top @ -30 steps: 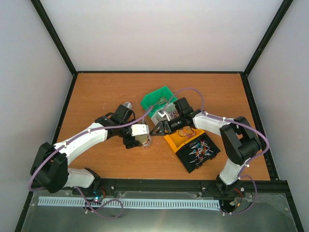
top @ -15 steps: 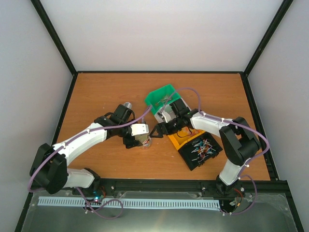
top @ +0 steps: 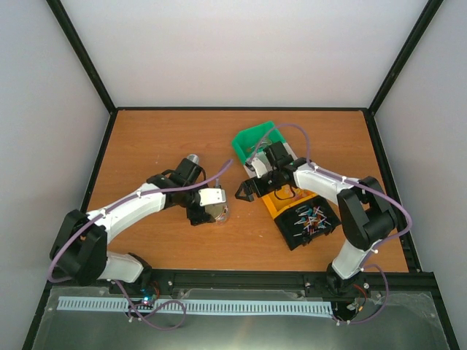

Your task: Pack the candies

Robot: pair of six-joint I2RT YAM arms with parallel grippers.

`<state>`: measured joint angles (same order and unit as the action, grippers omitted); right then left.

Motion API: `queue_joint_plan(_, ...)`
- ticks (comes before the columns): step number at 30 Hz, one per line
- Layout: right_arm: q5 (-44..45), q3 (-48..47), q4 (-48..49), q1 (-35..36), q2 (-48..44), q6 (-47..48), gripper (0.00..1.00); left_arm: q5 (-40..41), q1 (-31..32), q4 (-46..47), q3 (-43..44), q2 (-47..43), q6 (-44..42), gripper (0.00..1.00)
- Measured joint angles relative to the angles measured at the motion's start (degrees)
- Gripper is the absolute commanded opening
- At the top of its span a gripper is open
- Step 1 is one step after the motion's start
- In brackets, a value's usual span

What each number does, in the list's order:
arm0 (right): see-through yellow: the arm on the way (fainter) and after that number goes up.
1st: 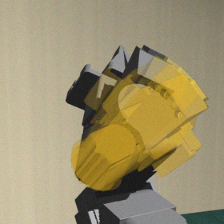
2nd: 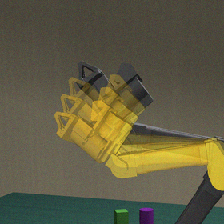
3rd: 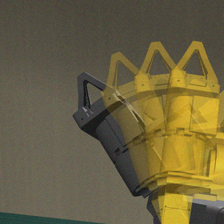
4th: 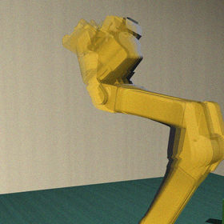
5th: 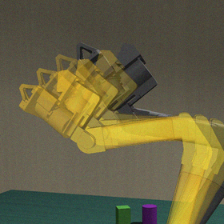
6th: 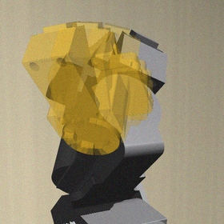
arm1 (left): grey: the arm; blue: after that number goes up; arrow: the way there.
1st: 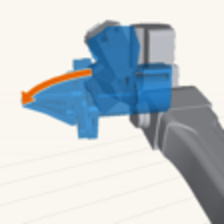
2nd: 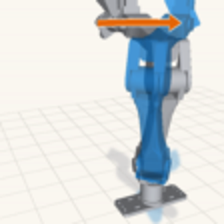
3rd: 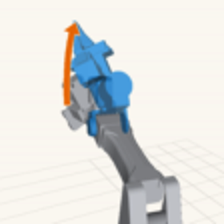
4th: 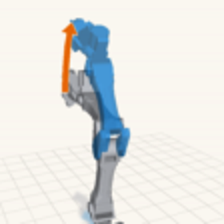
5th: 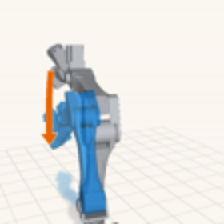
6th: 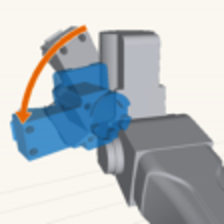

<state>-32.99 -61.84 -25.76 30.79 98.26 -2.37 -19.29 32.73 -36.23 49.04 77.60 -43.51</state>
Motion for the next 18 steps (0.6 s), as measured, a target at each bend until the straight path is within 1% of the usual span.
queue_joint_plan(7,-8.2,-0.4,3.1,1.2,-0.7,-1.8,0.91,0.0,0.0,-1.1,0.9,2.2,0.0,0.78)
queue_joint_plan(13,-11.4,-0.4,4.9,2.7,0.4,-3.9,0.85,0.1,0.0,-1.0,2.1,4.3,0.0,0.78)
queue_joint_plan(18,-13.1,-0.4,6.6,3.9,1.8,-5.6,0.82,0.2,0.0,-0.6,2.6,4.8,0.1,0.78)
